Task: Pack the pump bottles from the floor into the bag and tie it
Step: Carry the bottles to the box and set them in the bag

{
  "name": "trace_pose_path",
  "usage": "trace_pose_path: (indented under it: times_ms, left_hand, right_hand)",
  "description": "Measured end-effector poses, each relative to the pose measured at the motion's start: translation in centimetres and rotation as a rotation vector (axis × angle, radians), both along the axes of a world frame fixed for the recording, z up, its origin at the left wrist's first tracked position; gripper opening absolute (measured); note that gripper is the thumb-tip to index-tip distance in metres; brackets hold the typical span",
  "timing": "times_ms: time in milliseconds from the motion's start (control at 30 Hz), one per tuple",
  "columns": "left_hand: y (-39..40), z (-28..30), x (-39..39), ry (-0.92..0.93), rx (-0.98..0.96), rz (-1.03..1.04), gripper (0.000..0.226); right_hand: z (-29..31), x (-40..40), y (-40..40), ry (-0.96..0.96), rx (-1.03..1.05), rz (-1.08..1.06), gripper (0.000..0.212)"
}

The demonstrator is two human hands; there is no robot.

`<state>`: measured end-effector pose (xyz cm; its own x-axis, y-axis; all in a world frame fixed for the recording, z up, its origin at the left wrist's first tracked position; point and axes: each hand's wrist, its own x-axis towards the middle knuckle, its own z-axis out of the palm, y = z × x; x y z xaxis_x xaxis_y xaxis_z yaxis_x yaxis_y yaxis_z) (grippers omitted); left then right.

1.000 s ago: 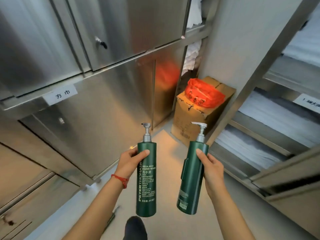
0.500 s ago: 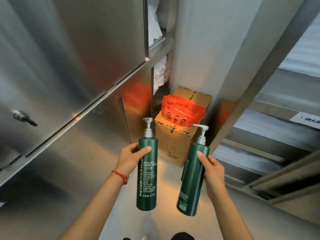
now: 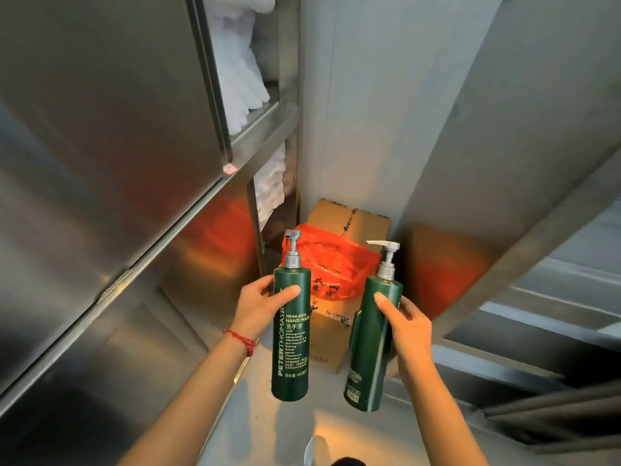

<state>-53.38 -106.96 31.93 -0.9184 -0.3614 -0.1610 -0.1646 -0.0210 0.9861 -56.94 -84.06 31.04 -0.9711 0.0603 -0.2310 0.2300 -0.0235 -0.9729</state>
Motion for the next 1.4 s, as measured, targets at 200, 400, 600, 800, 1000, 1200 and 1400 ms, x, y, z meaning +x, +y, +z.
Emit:
trace_pose_path:
  times_ms: [200, 400, 600, 800, 1000, 1200, 1400]
  left_hand:
    - [-1.0, 0.0, -9.2, -0.001, 0.015, -0.053, 0.027]
    - [-2.8, -1.9, -18.6, -0.003, 0.011, -0.139, 0.034]
    - [-4.0, -4.2, -27.0, -0.026, -0.057, -0.201, 0.049]
    - [-3.6, -7.4, -32.5, -0.107, -0.1, -0.253, 0.062]
    - [-3.2, -12.0, -35.0, -0.162, -0.099, -0.291, 0.052]
    - [-2.6, -15.9, -36.1, -0.211, -0.156, -0.315, 0.06]
    - [-1.9, -18.3, -36.4, -0.202, -0.251, -0.314, 0.057]
  right_hand:
    - [0.2, -8.4, -1.6, 0.031, 0.009, -0.01, 0.035]
    - [-1.3, -15.6, -3.7, 0.05, 0.06, -0.091, 0.036]
    - [-3.0, -22.0, -5.2, 0.113, 0.151, -0.162, 0.043]
    - [-6.2, -26.7, -6.0, 0.072, 0.198, -0.121, 0.058]
    - [-11.2, -29.3, -6.9, 0.047, 0.301, -0.028, 0.061]
    - [-15.5, -30.6, -7.1, 0.008, 0.362, -0.022, 0.062]
    - [-18.6, -31.4, -7.2, 0.001, 0.356, -0.036, 0.064]
